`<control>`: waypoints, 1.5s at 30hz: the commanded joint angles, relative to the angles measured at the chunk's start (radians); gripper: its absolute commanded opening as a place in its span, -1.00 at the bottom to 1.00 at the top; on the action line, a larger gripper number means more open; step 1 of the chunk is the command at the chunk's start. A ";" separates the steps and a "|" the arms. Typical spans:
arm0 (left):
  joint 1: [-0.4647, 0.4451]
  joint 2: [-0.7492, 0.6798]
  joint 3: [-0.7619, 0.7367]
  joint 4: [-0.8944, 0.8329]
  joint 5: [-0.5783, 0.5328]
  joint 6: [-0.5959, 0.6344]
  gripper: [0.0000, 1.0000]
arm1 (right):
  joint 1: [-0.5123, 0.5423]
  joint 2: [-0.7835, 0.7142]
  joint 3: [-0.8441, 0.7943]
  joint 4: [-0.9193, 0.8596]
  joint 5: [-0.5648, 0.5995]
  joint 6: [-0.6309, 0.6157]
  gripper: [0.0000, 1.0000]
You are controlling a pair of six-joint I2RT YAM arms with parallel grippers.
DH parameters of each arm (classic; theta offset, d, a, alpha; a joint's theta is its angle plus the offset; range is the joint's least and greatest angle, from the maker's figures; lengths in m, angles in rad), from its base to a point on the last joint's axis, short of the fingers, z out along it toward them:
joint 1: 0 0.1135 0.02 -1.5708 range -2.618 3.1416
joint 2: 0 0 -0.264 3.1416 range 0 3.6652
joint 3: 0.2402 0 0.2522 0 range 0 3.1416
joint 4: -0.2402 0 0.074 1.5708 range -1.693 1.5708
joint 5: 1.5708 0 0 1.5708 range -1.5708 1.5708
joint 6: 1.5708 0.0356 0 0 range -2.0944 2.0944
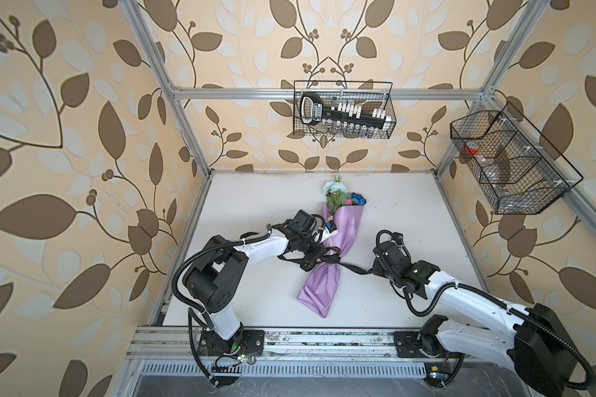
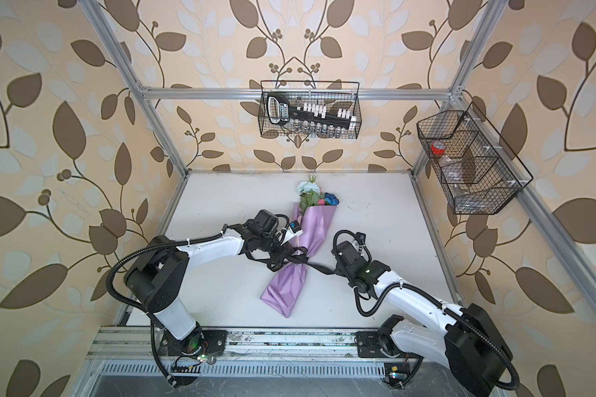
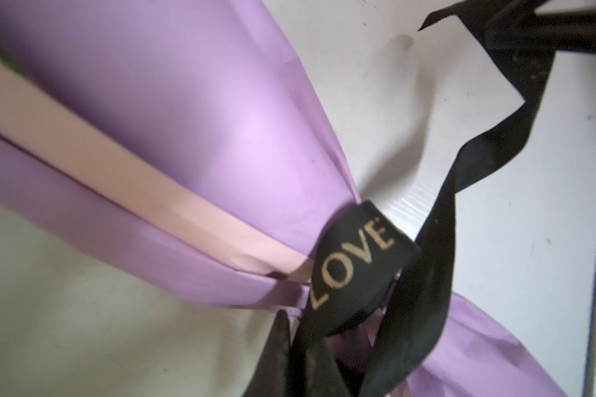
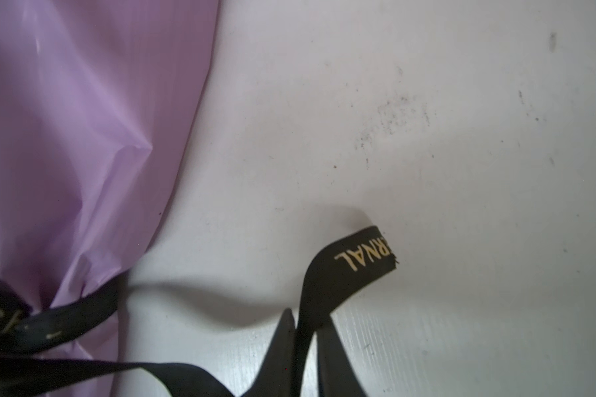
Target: Tie the bouquet of fake flowers
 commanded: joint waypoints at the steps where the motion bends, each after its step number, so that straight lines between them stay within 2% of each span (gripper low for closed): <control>1: 0.006 -0.001 0.000 0.022 0.071 -0.014 -0.90 | -0.002 -0.042 -0.003 0.009 -0.052 -0.049 -0.43; 2: 0.005 -0.002 -0.002 0.028 0.074 -0.020 -0.98 | -0.004 -0.063 -0.001 0.009 -0.060 -0.063 -0.39; 6: 0.006 -0.005 -0.006 0.049 0.089 -0.038 -0.99 | -0.002 -0.132 0.008 -0.019 -0.086 -0.090 -0.34; 11: 0.006 -0.005 -0.003 0.050 0.088 -0.040 -1.00 | 0.054 -0.137 -0.004 0.096 -0.230 -0.214 -0.31; 13: 0.005 -0.009 -0.006 0.050 0.088 -0.042 -1.00 | 0.120 -0.098 0.000 0.159 -0.208 -0.252 -0.27; 15: 0.006 -0.012 -0.009 0.052 0.087 -0.043 -1.00 | 0.142 -0.032 0.008 0.225 -0.207 -0.298 -0.23; 19: 0.006 -0.013 -0.014 0.050 0.089 -0.045 -1.00 | 0.137 0.087 0.019 0.356 -0.260 -0.398 -0.18; 23: 0.006 -0.020 -0.020 0.063 0.089 -0.052 -1.00 | 0.129 0.188 0.045 0.393 -0.281 -0.489 -0.13; 31: 0.006 -0.018 -0.016 0.065 0.090 -0.059 -0.94 | 0.106 0.269 0.044 0.429 -0.317 -0.544 -0.09; 36: 0.005 -0.015 -0.016 0.084 0.094 -0.070 -0.93 | 0.087 0.307 0.046 0.482 -0.387 -0.589 -0.09; 41: 0.005 -0.015 -0.013 0.089 0.104 -0.080 -0.92 | 0.073 0.347 0.060 0.492 -0.402 -0.602 -0.28; 45: 0.005 -0.026 -0.023 0.097 0.092 -0.083 -0.93 | 0.064 0.342 0.050 0.511 -0.416 -0.602 -0.70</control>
